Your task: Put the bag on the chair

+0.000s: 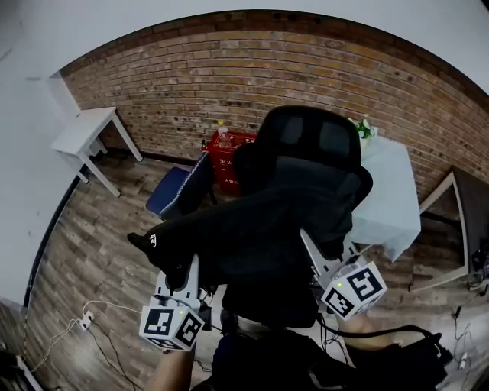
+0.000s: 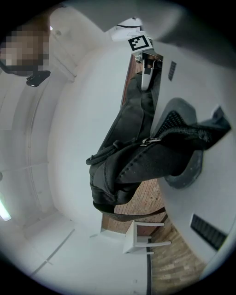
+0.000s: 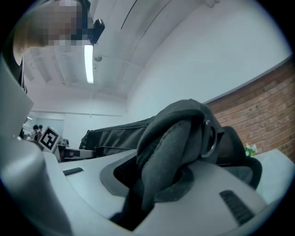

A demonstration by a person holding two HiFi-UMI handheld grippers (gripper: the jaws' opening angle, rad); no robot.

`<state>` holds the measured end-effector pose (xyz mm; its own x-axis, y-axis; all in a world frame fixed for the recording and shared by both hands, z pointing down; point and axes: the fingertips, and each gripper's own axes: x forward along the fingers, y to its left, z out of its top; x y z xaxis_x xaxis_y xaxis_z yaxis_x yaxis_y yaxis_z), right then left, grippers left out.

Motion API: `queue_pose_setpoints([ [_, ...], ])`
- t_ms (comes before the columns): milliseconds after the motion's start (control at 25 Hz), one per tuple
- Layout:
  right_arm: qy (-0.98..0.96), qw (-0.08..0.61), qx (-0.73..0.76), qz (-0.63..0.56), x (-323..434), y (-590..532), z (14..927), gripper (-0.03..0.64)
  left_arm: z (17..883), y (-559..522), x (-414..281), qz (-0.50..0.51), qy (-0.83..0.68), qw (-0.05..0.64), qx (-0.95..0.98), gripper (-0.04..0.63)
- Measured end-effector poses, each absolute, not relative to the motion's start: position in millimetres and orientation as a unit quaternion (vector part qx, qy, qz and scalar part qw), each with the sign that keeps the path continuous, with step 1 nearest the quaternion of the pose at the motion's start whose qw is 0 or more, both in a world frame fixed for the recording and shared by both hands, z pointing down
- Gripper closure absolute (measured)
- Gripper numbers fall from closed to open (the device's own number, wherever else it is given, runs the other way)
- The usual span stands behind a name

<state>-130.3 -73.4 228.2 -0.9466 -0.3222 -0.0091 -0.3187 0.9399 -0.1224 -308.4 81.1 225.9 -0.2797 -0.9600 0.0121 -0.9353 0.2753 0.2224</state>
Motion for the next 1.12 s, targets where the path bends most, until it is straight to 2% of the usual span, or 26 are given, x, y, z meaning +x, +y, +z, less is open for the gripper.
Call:
queue_pose_setpoints([
  [520, 0.952, 0.013, -0.302, -0.055, -152, -89, 235, 0.534, 234, 10, -366, -0.078, -0.700, 0.090, 0.704, 0.518],
  [1120, 0.910, -0.011, -0.408, -0.071, -110, -111, 264, 0.532, 266, -63, -341, -0.057, -0.608, 0.130, 0.781, 0.518],
])
